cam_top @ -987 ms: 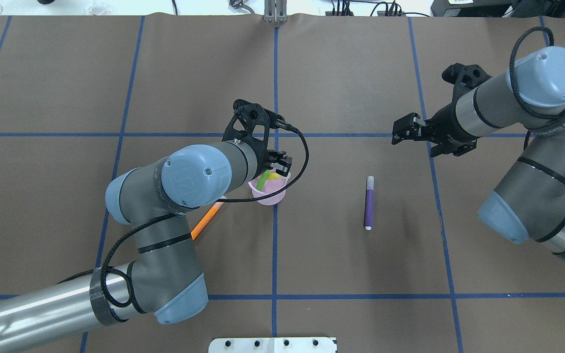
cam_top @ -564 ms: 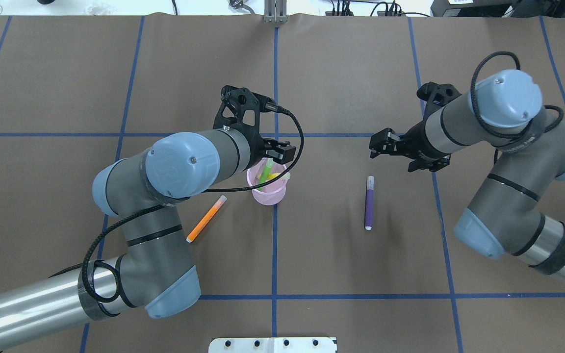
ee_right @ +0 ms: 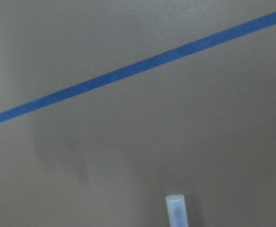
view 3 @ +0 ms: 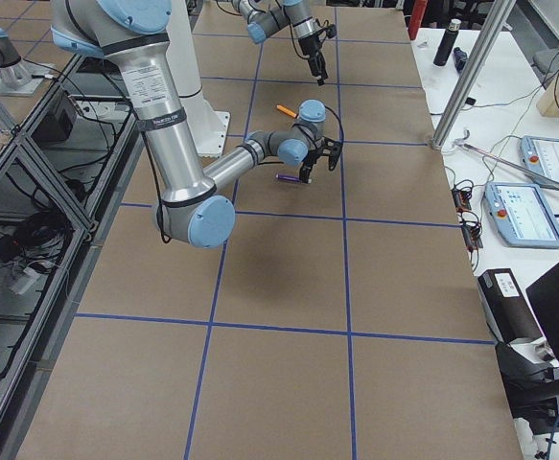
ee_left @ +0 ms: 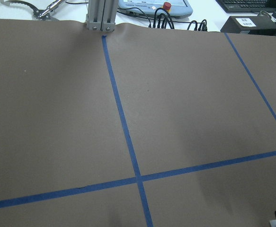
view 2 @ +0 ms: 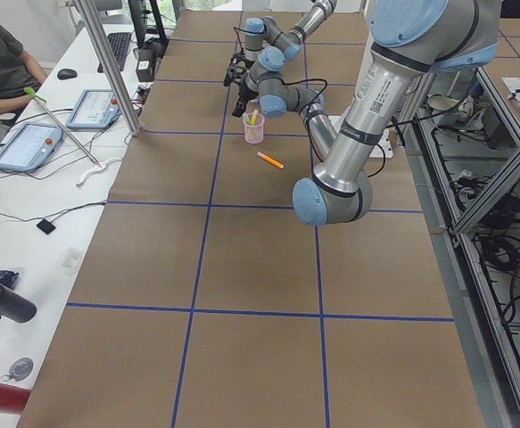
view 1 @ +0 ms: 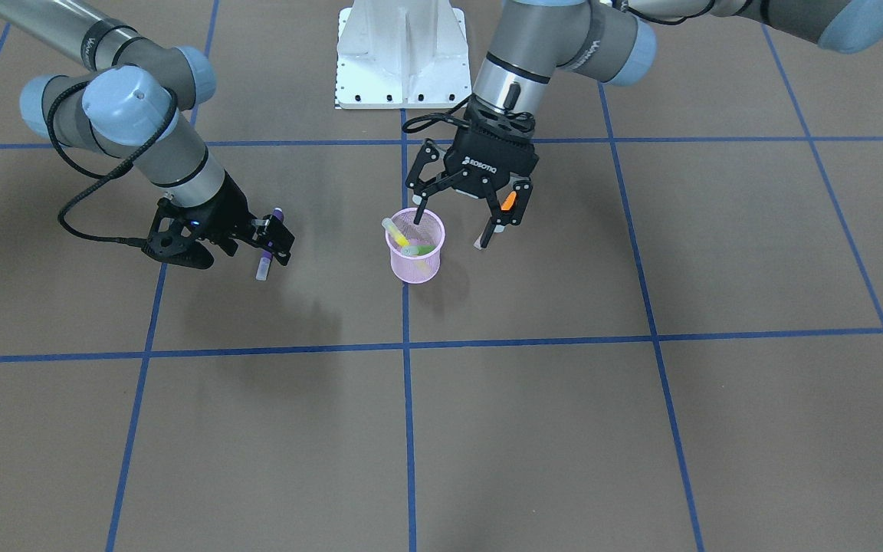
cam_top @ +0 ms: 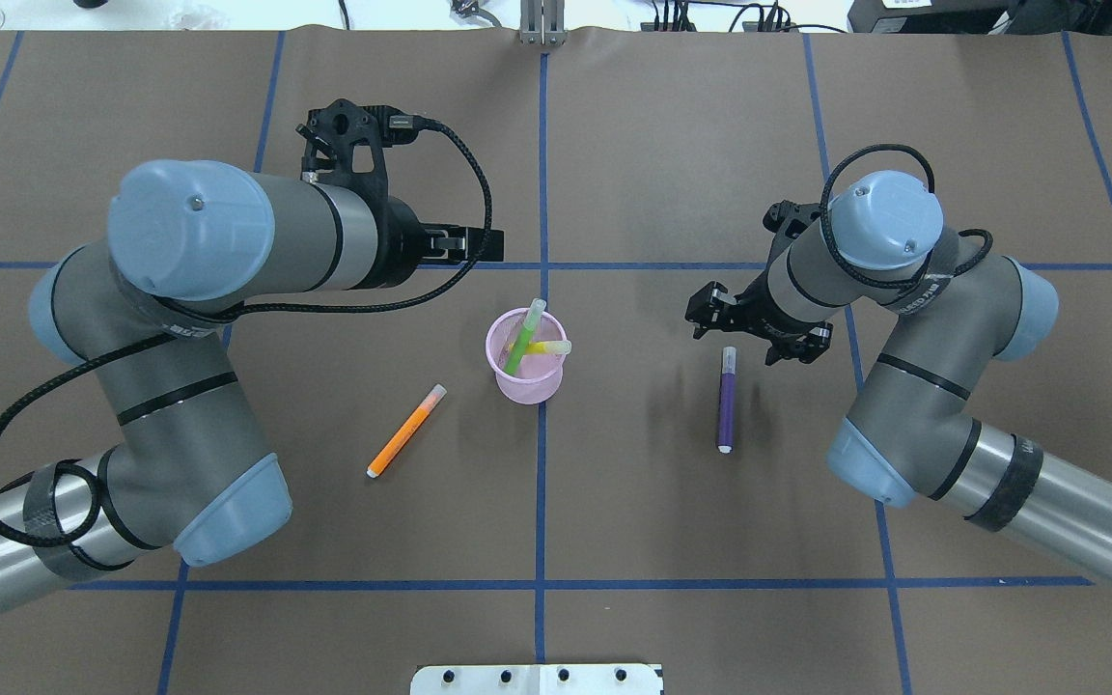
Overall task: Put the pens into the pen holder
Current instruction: 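Lower the right gripper onto the purple pen and close it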
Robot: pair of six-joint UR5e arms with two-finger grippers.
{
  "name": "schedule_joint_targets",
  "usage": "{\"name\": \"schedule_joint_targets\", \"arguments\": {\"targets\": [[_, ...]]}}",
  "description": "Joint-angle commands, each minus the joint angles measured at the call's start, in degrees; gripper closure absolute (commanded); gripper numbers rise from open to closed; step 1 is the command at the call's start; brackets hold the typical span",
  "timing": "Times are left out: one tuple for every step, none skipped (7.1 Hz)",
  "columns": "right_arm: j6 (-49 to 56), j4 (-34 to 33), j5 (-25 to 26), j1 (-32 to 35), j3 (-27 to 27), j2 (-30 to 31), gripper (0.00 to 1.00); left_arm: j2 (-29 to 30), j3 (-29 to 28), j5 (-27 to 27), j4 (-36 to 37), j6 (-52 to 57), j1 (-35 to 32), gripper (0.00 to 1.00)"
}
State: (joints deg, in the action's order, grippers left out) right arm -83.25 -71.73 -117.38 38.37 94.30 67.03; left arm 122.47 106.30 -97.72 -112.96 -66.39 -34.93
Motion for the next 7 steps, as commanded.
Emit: {"name": "schedule_joint_targets", "arguments": {"targets": [[0.19,-1.39,-0.40,-0.14,-0.44,-0.49,0.03,-0.04,2.58,-1.51,3.51,-0.75,-0.48,0.02],[0.02,-1.31,-0.66,-0.31,-0.61,-0.50,0.10,-0.13,3.73,-1.51,5.53,-0.75,-0.48,0.02],[0.02,-1.65,-1.36,-1.18,-0.35,-0.50,0.16,-0.22,3.74,-1.51,5.82,-0.75,-0.40,0.02],[0.10,-1.74,-1.54,-1.71,-0.52,-0.76,0.25,-0.30,3.65,-1.51,5.82,-0.75,-0.40,0.02],[0.19,-1.66,-3.45,-1.72,-0.44,-0.50,0.35,-0.30,3.65,-1.51,5.82,-1.02,-0.40,0.01],[0.37,-1.66,-4.43,-1.72,-0.70,-0.24,0.35,-0.30,3.48,-1.43,5.82,-1.11,-0.40,0.01],[0.37,-2.18,-5.14,-1.72,-0.87,0.03,0.36,-0.57,3.39,-1.42,5.82,-1.45,-0.40,0.01]]}}
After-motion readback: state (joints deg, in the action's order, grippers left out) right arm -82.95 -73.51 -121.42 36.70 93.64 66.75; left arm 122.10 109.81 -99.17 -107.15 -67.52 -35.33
